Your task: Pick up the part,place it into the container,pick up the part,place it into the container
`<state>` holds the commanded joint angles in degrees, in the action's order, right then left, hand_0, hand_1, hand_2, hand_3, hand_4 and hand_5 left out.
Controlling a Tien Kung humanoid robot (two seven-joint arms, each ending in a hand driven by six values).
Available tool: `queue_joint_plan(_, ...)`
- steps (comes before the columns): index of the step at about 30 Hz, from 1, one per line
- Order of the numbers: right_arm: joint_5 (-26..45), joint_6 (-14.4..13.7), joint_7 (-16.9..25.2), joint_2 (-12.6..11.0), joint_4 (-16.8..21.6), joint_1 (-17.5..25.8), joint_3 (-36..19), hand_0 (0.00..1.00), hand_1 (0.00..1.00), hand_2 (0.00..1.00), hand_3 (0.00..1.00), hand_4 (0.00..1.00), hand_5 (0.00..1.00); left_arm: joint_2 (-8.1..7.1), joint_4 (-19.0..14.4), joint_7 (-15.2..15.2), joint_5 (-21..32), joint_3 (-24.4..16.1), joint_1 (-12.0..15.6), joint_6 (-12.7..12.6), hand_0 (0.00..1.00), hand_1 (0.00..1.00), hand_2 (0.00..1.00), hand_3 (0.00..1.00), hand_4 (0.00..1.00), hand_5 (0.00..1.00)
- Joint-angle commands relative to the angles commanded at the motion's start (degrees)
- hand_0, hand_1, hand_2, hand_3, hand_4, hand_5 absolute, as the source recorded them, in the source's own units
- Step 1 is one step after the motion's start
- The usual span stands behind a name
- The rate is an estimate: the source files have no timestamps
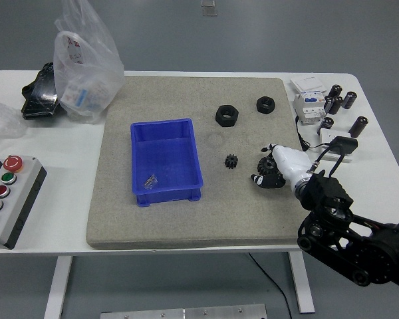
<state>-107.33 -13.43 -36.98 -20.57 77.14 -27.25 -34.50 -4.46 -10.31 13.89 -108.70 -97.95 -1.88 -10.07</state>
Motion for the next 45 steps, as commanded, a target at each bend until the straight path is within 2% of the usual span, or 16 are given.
queue_joint_plan(5,-0.12,-1.14,0.00,0.12,-0.22,0.07,0.20,0.246,0.571,0.587,0.664,0.575,0.196,0.02,0.00,-0.11,0.03,-0.03,0.00,0.04,0.698,0.554,0.544,0.651,0.603,0.075)
queue_joint_plan(6,-0.03,-1.20,0.00,0.13,-0.25,0.07,0.25,0.239,0.520,0.459,0.590,0.598,0.004,0.02,0.00,-0.14,0.05,-0.02,0.00,0.04,0.698,0.553,0.544,0.651,0.601,0.072)
queue_joint_plan(15,0.96,-0.60,0.00,0.16,-0.48,-0.10,0.59,0.238,0.510,0.447,0.560,0.593,0.002,0.02,0.00,-0.40,0.24,-0.06,0.06,0.04,0.698,0.552,0.544,0.649,0.600,0.070)
queue_joint_plan(20,-1.38,-1.28,0.00,0.10,-0.25,-0.11,0.11,0.237,0.512,0.441,0.556,0.567,0.002,-0.03,0.00,-0.50,0.21,-0.19,0.09,0.00,0.698,0.551,0.544,0.649,0.601,0.067)
queue_joint_plan(25,-4.42,-4.74,0.00,0.41,0.84,-1.06,-2.11,0.235,0.506,0.434,0.548,0.563,0.002,-0.07,0.00,-0.54,0.20,-0.19,0.16,-0.02,0.697,0.552,0.544,0.648,0.601,0.069)
queue_joint_plan(28,-4.66,-7.30,0.00,1.48,1.37,-2.27,-3.95,0.235,0.506,0.434,0.548,0.563,0.002,-0.05,0.00,-0.49,0.18,-0.17,0.23,-0.02,0.697,0.552,0.544,0.648,0.601,0.069)
queue_joint_plan(33,0.72,-13.16,0.00,4.28,1.47,-4.56,-5.49,0.244,0.510,0.422,0.544,0.556,0.002,0.09,0.00,-0.33,0.16,-0.20,0.36,0.03,0.697,0.551,0.543,0.648,0.602,0.069)
queue_joint_plan(39,8.51,-20.07,0.00,6.61,1.34,-7.54,-1.32,0.243,0.508,0.413,0.531,0.537,0.006,0.15,0.00,-0.24,0.23,-0.23,0.33,0.08,0.697,0.551,0.543,0.646,0.601,0.071)
queue_joint_plan(41,8.01,-19.31,0.00,6.73,0.94,-7.89,-1.40,0.243,0.508,0.413,0.531,0.537,0.006,0.16,0.00,-0.24,0.25,-0.23,0.29,0.10,0.697,0.551,0.543,0.646,0.601,0.071)
queue_joint_plan(42,7.06,-18.31,0.00,6.68,0.83,-7.98,-1.68,0.258,0.582,0.566,0.649,0.525,0.057,0.17,0.00,-0.24,0.25,-0.25,0.28,0.10,0.697,0.552,0.544,0.646,0.602,0.071)
queue_joint_plan(45,2.92,-13.99,0.00,6.10,0.32,-8.40,-2.65,0.258,0.582,0.566,0.649,0.525,0.057,0.20,0.00,-0.09,-0.01,-0.54,0.32,0.08,0.697,0.552,0.544,0.646,0.602,0.071)
